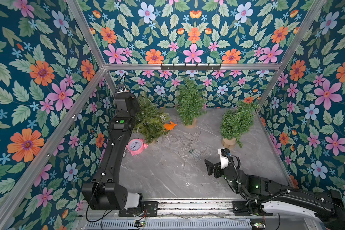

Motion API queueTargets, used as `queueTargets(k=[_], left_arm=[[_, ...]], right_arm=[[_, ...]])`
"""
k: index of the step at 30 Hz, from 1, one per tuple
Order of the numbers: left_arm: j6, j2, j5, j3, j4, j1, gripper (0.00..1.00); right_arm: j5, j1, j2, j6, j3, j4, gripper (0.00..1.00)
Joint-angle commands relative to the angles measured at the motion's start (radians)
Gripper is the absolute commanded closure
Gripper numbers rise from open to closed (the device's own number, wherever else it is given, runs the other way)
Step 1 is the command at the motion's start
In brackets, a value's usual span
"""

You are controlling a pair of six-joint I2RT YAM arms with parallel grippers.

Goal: Wrap string light around the christmas tree
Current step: Move the christmas tree to the center of the board.

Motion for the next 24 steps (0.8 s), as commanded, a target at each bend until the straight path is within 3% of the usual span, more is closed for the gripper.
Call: queueTargets(k=[1,3,6,12,16,20,24], left_arm=[[-0.036,0.001,0.093,-0.025,0.047,0.027,0.53],[-0.049,0.02,0.185,-0.019,0.059,0.034,0.66],[-0.056,0.045,0.307,-0.01,0.072,0.034,0.75],[-0.12,0.042,0.248,-0.01,0.053,0.034,0.8],[-0.189,0.047,0.298,-0.003,0.051,0.034,0.87],[-0.224,0.064,0.371,0.013,0.073,0.034,1.0],[-0.206,0.065,0.391,0.017,0.124,0.035,1.0]], right_arm=[[0.003,0.0,0.001,0.008,0.009,-0.002,0.01],[0.003,0.0,0.003,0.007,0.006,0.007,0.01],[0.004,-0.001,0.009,0.012,0.013,-0.001,0.01],[0.01,0.0,0.004,0.002,0.022,-0.008,0.01],[0.01,-0.007,0.012,-0.006,0.023,-0.001,0.01],[0.001,-0.01,0.027,-0.006,0.034,0.001,0.01],[0.001,-0.01,0.025,-0.006,0.043,-0.009,0.01]])
